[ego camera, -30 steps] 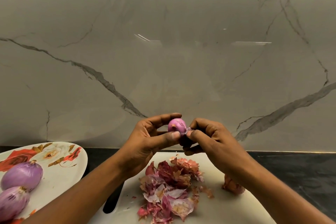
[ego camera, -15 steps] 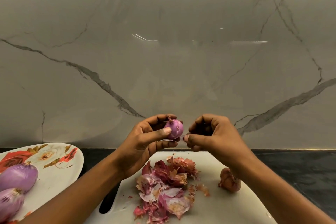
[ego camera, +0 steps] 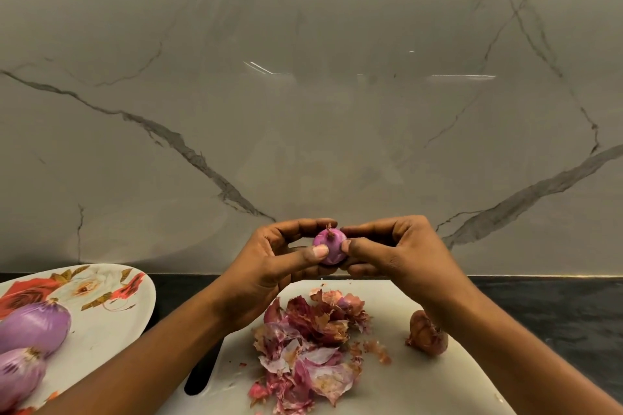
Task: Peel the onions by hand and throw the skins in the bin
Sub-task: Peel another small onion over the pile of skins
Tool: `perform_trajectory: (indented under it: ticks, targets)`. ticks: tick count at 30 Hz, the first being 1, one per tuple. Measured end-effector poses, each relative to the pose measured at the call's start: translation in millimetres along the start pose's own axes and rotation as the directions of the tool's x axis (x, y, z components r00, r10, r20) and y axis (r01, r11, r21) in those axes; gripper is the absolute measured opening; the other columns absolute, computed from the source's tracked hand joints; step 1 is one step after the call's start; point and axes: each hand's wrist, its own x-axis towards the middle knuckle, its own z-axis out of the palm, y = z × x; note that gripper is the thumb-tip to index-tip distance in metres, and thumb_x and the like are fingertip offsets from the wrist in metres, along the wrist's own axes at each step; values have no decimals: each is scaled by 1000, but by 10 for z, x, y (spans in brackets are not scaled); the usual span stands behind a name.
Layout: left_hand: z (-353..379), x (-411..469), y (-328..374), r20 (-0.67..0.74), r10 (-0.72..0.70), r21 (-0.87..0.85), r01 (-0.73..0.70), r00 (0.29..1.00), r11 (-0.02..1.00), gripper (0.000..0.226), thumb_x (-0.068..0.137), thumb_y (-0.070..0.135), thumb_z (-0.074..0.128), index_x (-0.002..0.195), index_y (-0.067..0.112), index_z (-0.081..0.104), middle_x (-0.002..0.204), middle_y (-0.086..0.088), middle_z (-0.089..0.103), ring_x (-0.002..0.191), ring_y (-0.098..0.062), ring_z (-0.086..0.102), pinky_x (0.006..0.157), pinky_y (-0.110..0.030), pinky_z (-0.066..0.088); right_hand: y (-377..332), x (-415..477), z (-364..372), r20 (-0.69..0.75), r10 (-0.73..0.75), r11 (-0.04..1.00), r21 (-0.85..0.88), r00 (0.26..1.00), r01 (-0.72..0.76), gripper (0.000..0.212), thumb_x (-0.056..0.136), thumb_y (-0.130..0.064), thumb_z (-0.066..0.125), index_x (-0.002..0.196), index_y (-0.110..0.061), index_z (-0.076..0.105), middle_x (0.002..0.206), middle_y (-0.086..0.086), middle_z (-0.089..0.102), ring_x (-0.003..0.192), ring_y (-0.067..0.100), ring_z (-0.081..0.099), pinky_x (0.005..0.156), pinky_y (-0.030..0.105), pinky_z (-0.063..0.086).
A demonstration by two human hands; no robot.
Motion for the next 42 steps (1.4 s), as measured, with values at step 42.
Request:
perform_trajectory:
  ticks: [42]
  targets:
    - [4, 23, -49, -25, 38, 114, -35, 999, 993, 47, 84, 15, 76, 130, 12, 70, 123, -12, 76, 113, -37, 73, 99, -48, 60, 56, -3, 12, 42, -131, 974, -180, 990, 137, 15, 91, -22, 79, 106, -27, 80, 85, -4, 82, 79, 15, 80, 71, 29, 65]
